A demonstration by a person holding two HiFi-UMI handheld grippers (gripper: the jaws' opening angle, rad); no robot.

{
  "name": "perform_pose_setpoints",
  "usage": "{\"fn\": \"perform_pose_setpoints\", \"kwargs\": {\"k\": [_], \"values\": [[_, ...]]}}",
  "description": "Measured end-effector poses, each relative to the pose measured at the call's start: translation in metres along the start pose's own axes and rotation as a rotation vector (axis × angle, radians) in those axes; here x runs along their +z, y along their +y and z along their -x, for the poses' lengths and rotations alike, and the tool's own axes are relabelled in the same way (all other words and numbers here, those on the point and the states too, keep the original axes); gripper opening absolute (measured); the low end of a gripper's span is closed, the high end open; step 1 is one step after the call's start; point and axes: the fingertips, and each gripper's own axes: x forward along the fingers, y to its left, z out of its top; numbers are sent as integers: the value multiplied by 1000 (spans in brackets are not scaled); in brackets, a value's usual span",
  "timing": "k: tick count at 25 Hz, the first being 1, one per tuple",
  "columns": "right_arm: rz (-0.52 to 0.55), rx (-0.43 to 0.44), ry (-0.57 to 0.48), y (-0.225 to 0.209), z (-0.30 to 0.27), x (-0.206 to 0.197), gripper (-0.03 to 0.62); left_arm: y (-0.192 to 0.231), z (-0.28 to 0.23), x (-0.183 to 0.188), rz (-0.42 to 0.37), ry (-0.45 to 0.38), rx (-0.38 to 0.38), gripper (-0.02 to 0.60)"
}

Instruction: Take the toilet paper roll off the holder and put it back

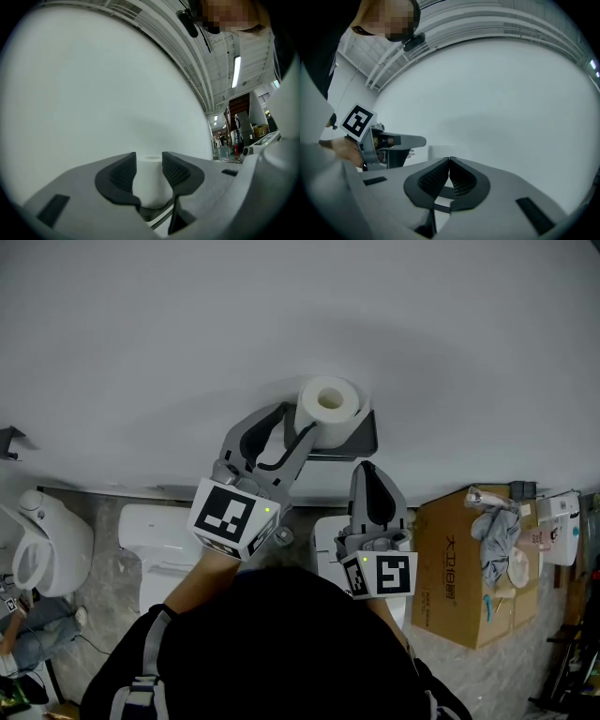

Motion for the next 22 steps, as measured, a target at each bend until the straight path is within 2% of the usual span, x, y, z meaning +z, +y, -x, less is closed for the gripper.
{"fn": "perform_pose_setpoints", "kwargs": {"k": [3,7,12,18,22], "values": [[-1,2,-16,4,0,5,23,3,10,-1,-14,5,17,89],[4,0,-33,6,0,11,23,6,20,-3,-45,0,46,12],[10,-5,-24,8,3,7,23,13,36,-17,-94,-6,105,6],[18,-9,-7,9,12,-1,23,9,55,-42,-82,16,137,6],[22,-16,13,12,20,-11,23,2,67,-58,-47,51,151,6]]}}
